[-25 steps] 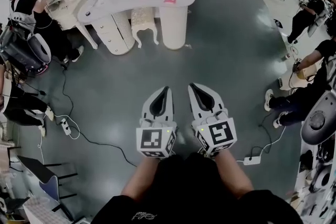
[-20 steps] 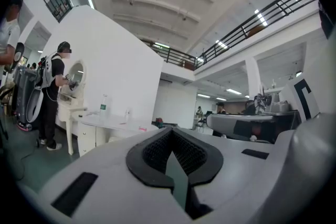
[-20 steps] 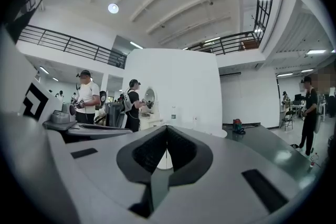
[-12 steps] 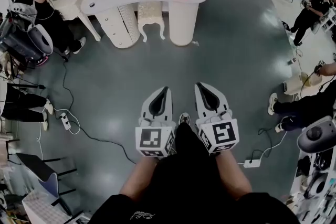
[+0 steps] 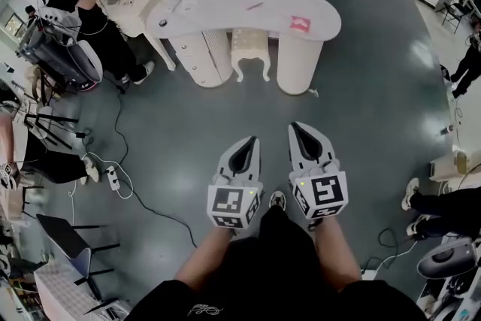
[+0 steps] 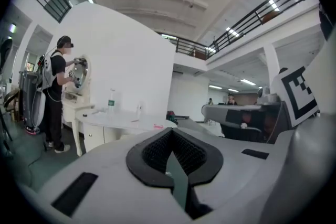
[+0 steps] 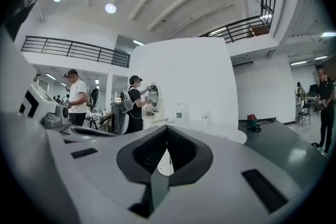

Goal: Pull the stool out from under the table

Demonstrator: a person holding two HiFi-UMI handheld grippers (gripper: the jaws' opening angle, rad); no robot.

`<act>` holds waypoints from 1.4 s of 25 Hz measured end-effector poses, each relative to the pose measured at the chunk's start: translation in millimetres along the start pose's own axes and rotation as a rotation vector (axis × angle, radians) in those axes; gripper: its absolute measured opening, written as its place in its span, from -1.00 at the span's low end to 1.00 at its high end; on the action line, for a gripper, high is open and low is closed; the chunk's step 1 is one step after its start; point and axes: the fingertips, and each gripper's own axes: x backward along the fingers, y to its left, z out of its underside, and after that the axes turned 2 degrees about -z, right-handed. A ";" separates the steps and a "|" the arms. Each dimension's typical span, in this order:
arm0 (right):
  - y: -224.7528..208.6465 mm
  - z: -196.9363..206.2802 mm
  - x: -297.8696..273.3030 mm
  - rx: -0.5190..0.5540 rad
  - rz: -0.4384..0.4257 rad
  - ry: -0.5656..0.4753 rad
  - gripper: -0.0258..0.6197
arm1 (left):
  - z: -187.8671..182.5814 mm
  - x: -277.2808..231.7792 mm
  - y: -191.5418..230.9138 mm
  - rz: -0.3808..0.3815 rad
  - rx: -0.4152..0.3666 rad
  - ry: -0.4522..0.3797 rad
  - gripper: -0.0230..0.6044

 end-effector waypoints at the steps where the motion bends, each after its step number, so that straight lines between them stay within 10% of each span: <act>1: -4.8 -0.1 -10.0 0.013 -0.012 0.007 -0.90 | 3.8 -12.4 3.2 -0.006 0.005 0.020 -0.91; 16: 3.4 46.4 -168.8 0.009 -0.132 0.143 -0.90 | 31.6 -100.5 136.3 -0.108 -0.001 0.117 -0.91; 35: 52.5 81.6 -365.1 -0.044 0.091 0.332 -0.90 | 18.1 -211.9 362.6 0.118 -0.025 0.183 -0.91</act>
